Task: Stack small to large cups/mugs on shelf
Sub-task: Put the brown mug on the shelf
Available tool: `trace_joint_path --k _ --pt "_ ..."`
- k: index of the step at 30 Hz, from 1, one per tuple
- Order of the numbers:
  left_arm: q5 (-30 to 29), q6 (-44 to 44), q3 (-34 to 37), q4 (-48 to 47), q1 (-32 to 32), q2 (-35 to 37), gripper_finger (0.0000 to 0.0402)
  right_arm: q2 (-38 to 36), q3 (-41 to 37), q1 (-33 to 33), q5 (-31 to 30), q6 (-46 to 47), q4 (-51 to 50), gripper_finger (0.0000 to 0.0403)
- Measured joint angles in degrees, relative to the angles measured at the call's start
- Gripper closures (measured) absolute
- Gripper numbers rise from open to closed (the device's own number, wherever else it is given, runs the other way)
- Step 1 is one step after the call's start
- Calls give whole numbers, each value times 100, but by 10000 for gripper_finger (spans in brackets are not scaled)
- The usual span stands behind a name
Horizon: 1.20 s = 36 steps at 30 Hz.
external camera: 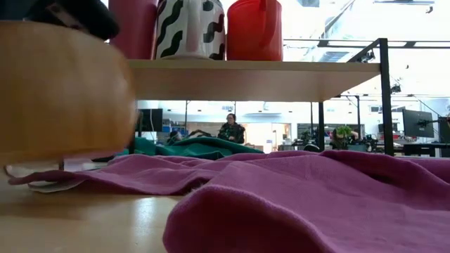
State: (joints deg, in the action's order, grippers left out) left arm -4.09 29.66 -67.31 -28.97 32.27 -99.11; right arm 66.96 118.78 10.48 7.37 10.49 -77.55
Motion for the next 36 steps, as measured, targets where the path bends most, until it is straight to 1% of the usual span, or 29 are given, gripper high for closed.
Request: trace_joint_path --k 3,9,11,16,25,29,33,36 --pt "8 -244 -270 -118 -100 -157 396 1 0 0 9 -40 -10 350" --pt "158 -728 -817 -444 -293 -520 389 -27 0 0 29 -78 -23 350" --pt "179 -889 -900 -541 -342 -516 390 -43 0 0 32 -101 -25 350" --pt "184 -1050 -918 -493 -560 -505 391 -89 0 0 31 -113 -24 350" --pt "453 -1440 -918 -79 -916 -507 392 -169 0 0 31 -149 -33 350" --pt "573 -1490 -918 -56 -918 -529 390 -188 0 0 32 -158 -69 350" --pt "828 -1486 -907 -8 -911 -643 390 -240 0 -1 31 -198 -73 350" --pt "988 -1465 -919 263 -911 -760 386 -264 2 0 31 -222 -74 350"
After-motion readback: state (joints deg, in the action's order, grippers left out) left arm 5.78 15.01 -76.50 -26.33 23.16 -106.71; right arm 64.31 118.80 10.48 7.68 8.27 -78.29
